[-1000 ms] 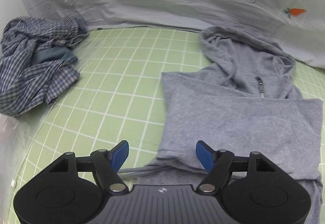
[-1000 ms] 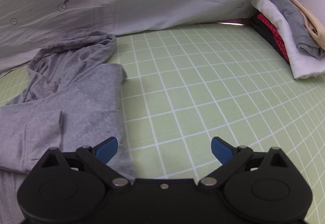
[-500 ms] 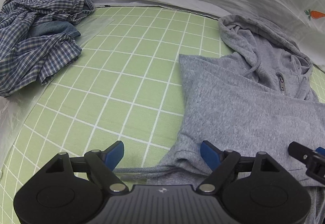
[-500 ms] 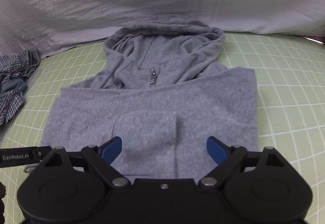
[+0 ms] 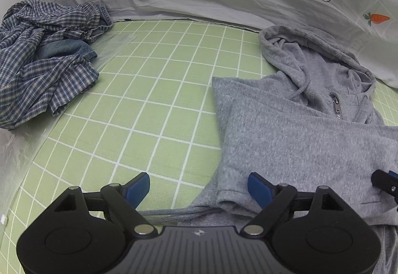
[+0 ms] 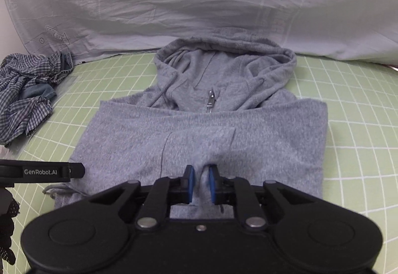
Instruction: Fold clothes
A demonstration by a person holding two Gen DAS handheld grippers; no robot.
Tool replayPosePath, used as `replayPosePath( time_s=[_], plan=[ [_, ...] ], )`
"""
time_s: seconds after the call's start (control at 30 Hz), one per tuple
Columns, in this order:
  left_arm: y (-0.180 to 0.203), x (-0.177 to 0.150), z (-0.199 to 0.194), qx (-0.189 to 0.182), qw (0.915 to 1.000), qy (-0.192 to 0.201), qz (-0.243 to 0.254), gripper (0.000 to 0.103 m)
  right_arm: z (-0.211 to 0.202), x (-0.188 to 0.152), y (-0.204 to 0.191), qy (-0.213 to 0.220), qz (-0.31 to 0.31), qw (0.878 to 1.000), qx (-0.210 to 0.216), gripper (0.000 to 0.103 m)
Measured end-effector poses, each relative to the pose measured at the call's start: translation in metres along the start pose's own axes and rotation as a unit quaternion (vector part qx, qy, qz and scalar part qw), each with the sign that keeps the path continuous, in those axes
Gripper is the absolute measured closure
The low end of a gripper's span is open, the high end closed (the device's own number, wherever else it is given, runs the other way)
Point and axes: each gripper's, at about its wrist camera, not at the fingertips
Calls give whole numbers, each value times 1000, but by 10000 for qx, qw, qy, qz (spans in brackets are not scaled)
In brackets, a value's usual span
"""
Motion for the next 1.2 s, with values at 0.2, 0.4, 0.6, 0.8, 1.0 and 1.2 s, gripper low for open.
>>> replayPosePath(
  time_s=[0.2, 0.4, 0.6, 0.8, 1.0, 1.2],
  plan=[
    [19, -2, -5, -39, 9996, 72, 257, 17, -25, 4, 30, 139, 290, 9975, -633, 89],
    [29, -14, 5, 8, 9990, -99, 442, 17, -9, -13, 68, -255, 838, 9903, -1078, 68],
    [20, -9, 6, -109, 9994, -196, 255, 15, -6, -22, 75, -370, 948, 9879, -1171, 57],
    [9, 21, 1, -216, 9998, 47, -21, 11, -20, -3, 75, -30, 870, 9881, -1270, 21],
    [7, 74, 21, -78, 9996, 231, -142, 9, -12, 33, 86, 170, 567, 9862, -1548, 9],
    [29, 134, 53, -146, 9990, 402, -125, 9, 17, 77, 116, 320, 609, 9847, -1604, 8]
  ],
)
Point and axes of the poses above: each gripper's, at about its wrist camera, not at the fingertips, and z roughly the way its jaws point, y to its right, x to its top, and after that the axes turned 14 degrees about x, right-handed
